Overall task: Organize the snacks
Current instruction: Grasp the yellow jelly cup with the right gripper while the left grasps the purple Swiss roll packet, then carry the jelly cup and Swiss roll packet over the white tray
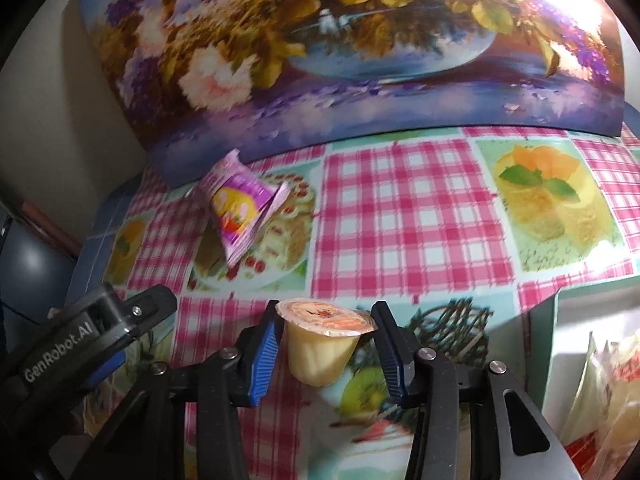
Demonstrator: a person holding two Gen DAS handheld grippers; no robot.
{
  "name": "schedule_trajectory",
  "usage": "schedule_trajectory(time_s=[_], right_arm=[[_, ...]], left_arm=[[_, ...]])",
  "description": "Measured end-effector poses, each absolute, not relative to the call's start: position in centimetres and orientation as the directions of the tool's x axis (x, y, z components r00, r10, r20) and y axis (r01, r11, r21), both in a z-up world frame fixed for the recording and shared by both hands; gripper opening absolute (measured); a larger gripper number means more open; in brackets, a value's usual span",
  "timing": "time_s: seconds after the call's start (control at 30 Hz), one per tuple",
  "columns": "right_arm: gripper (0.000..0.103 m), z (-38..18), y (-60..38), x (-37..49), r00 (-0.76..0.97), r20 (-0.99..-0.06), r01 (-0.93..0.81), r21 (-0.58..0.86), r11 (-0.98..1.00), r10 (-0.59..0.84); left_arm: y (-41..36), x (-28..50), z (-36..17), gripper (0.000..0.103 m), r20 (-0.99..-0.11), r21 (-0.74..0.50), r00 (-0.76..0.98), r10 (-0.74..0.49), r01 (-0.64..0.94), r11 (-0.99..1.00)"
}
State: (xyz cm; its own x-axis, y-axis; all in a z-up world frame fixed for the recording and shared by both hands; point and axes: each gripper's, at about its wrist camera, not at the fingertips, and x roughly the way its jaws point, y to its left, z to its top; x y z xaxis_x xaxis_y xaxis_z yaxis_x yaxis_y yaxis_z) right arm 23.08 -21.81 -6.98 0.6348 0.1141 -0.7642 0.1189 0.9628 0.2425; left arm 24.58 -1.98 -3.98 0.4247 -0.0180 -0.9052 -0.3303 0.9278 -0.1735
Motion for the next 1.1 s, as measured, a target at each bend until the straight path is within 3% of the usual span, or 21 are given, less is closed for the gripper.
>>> schedule_trajectory(time_s=[0.4,0.77,0.9,1.0,1.1], right_arm=[[0.045,-5.6,-24.6,24.2,0.733,-0.679,0.179,0.254,0.951,0.043],[0.045,-6.4,-25.9,23.7,0.727,-0.684,0.198,0.285,0.938,0.054],[0.045,-6.4,-25.8,23.5,0.728,-0.683,0.192,0.282,0.940,0.056],[0.045,-6.5,-25.9,23.3,0.731,-0.681,0.200,0.284,0.938,0.050],[0.045,-6.4,-25.8,23.1,0.725,-0.687,0.202,0.277,0.940,0.047]], left_arm=[[-6.1,31.5,-3.0,0.096,-0.890,-0.242,0.423,-0.168,-0.128,0.962],[-7.7,35.4,-6.1,0.094,-0.894,-0.257,0.408,-0.183,-0.132,0.957],[-7.1,35.9,-6.6,0.061,-0.896,-0.261,0.408,-0.174,-0.167,0.951],[-6.9,35.5,-6.5,0.048,-0.894,-0.283,0.402,-0.196,-0.169,0.944],[-6.6,34.3,-6.3,0.045,-0.894,-0.289,0.400,-0.202,-0.170,0.942]])
